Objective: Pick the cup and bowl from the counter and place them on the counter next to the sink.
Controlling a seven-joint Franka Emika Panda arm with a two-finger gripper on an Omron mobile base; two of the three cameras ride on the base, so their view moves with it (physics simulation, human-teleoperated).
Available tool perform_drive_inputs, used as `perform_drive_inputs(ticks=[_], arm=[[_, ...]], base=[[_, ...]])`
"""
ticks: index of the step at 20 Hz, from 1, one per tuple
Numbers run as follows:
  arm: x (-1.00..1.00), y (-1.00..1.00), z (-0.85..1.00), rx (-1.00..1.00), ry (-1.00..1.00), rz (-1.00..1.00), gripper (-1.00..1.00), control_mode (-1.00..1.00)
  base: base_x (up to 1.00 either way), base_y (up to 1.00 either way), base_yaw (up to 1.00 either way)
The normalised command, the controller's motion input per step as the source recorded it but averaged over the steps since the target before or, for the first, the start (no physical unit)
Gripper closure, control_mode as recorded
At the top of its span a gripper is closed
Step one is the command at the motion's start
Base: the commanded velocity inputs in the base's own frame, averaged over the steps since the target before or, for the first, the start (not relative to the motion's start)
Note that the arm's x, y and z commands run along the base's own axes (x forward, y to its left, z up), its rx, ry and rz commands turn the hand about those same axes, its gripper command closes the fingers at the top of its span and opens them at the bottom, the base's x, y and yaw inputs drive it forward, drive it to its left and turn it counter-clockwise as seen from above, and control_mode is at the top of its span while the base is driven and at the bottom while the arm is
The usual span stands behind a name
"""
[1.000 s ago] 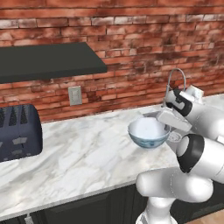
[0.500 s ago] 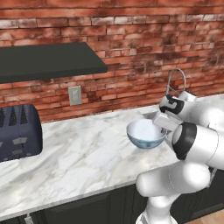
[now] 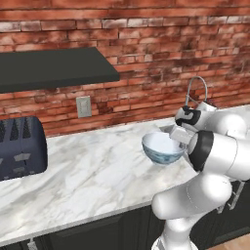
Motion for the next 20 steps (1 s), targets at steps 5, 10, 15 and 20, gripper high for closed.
perform_drive_inputs(ticks=[5, 10, 15, 20], arm=[[-0.01, 0.0, 0.01, 0.0, 0.0, 0.0, -1.0, -1.0], [0.0, 0.0, 0.19, -0.04, 0.0, 0.0, -1.0, -1.0], [-0.32, 0.0, 0.79, -0.02, -0.04, 0.0, -1.0, -1.0], [-0.8, 0.0, 0.95, 0.0, -0.13, 0.0, -1.0, -1.0]], base=[[0.0, 0.0, 0.0], [0.0, 0.0, 0.0], [0.0, 0.0, 0.0], [0.0, 0.0, 0.0]])
